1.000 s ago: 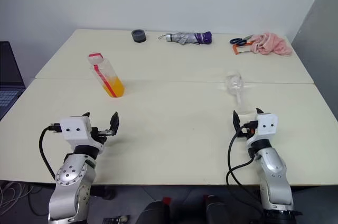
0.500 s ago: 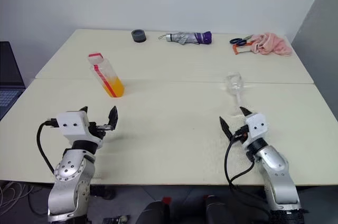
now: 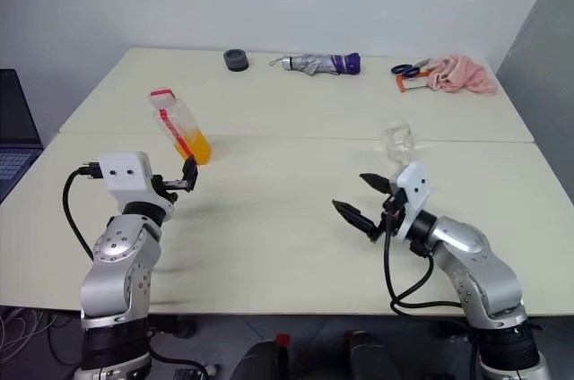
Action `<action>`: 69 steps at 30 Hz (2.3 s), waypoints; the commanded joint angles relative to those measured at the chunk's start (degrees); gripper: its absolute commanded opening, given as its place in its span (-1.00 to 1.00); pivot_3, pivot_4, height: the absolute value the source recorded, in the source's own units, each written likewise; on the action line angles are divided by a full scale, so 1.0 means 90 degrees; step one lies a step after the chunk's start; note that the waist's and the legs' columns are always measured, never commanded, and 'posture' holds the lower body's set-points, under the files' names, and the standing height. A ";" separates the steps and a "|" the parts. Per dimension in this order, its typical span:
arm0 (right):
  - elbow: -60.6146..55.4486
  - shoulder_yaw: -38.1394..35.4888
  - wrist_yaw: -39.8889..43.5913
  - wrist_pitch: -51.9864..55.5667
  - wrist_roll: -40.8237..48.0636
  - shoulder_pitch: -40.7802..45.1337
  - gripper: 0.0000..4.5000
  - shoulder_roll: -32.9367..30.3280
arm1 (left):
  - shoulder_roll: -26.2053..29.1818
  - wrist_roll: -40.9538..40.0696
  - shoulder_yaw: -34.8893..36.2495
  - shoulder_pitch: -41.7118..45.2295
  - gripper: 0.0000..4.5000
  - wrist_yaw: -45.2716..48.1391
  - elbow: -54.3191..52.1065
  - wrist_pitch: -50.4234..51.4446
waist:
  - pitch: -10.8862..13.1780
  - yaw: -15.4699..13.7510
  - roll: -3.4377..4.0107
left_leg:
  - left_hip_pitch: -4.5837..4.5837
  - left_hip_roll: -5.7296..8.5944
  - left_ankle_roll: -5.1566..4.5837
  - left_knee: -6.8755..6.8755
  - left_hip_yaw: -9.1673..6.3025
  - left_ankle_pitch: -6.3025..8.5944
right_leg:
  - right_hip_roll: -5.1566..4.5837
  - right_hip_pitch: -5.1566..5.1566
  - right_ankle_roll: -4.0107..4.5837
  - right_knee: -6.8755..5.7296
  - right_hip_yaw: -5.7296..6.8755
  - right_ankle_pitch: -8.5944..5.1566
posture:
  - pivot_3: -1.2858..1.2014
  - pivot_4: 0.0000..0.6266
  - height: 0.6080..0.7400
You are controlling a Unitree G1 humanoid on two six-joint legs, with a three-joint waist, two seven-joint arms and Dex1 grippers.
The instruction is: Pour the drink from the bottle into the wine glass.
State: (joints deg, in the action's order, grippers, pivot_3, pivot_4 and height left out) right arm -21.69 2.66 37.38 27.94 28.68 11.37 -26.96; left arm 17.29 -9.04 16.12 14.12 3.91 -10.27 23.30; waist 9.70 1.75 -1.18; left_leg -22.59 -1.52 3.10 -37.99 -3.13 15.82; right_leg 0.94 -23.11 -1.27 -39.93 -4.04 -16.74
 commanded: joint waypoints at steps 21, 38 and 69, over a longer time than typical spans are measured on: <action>0.0293 0.0840 -0.0024 -0.0335 -0.0954 0.0971 1.00 0.0639 | 0.0805 -0.0093 0.0112 0.2357 0.99 0.0714 0.3021 -0.0692 | 0.0001 -0.0006 -0.0002 | -0.0013 -0.0002 0.0003 -0.0006 -0.0014 -0.0001 | -0.0012 -0.0007 0.0000 -0.0001 0.0014 0.0001 | 0.03 -0.52 1.00; 0.0400 0.0915 0.0068 -0.0334 -0.0892 0.1305 1.00 0.1070 | 0.1031 0.0095 -0.0070 0.3698 0.99 0.0813 0.5215 -0.1765 | 0.0001 0.0000 -0.0002 | -0.0018 0.0000 0.0002 -0.0007 -0.0016 -0.0001 | -0.0010 -0.0012 0.0001 -0.0002 0.0019 0.0001 | 0.03 -0.52 1.00; 0.0800 0.0857 0.0309 -0.0785 -0.0983 0.1588 1.00 0.1365 | 0.1162 0.0196 -0.0106 0.4505 0.20 0.0908 0.6875 -0.2480 | 0.0001 0.0008 -0.0001 | -0.0022 0.0006 0.0003 -0.0009 -0.0022 -0.0002 | -0.0009 -0.0014 0.0002 -0.0003 0.0031 0.0002 | 0.03 -0.52 1.00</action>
State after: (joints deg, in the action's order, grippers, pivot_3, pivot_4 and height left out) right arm -13.28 10.88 39.90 22.23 19.27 24.36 -14.96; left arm 26.78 -7.51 15.37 52.81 11.96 52.41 2.88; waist 9.71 1.83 -1.20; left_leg -22.79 -1.47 3.12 -38.07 -3.33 15.81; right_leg 0.85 -23.24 -1.26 -39.96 -3.77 -16.73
